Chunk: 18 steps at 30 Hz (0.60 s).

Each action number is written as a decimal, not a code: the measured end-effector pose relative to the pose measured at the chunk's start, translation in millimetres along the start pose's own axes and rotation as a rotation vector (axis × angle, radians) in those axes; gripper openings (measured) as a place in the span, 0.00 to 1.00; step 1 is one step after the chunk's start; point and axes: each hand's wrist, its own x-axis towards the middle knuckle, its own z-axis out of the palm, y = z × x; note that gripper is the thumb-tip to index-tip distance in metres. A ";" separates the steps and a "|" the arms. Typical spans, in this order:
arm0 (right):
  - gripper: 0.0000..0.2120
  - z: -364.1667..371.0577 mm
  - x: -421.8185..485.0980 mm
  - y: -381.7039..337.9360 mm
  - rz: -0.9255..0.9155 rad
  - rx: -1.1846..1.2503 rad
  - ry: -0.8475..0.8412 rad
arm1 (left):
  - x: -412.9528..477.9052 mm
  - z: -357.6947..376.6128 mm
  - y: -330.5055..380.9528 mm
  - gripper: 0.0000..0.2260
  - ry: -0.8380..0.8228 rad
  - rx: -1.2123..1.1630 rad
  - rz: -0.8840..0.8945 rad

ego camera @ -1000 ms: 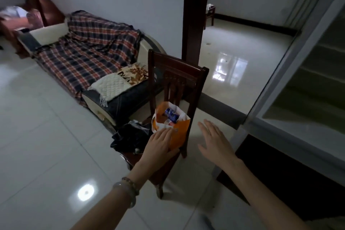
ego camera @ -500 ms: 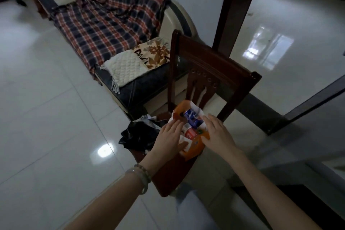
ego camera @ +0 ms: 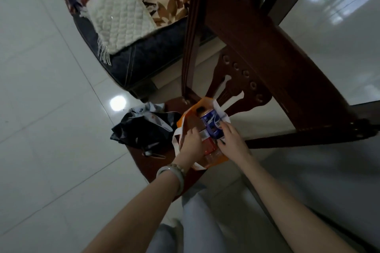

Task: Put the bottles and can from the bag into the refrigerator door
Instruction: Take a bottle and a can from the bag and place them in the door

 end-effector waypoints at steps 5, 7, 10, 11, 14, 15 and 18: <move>0.26 19.9 42.1 0.1 -0.057 -0.137 -0.029 | 25.7 7.7 5.5 0.18 0.059 -0.149 -0.114; 0.30 27.3 54.8 3.9 -0.055 -0.211 -0.037 | 34.8 10.4 5.2 0.17 0.056 -0.269 -0.202; 0.35 36.3 65.9 11.3 -0.027 -0.275 -0.028 | 47.3 10.7 8.5 0.18 -0.059 -0.400 -0.372; 0.38 38.5 68.0 13.2 -0.014 -0.291 -0.022 | 51.6 11.4 9.2 0.19 -0.086 -0.443 -0.429; 0.43 40.9 72.4 15.1 -0.001 -0.347 -0.009 | 57.4 12.4 8.0 0.22 -0.107 -0.528 -0.501; 0.43 40.5 73.4 14.6 0.000 -0.361 -0.007 | 59.3 13.3 6.9 0.22 -0.103 -0.569 -0.506; 0.44 42.5 77.6 14.9 -0.001 -0.408 -0.013 | 66.3 19.5 0.0 0.21 -0.056 -0.644 -0.475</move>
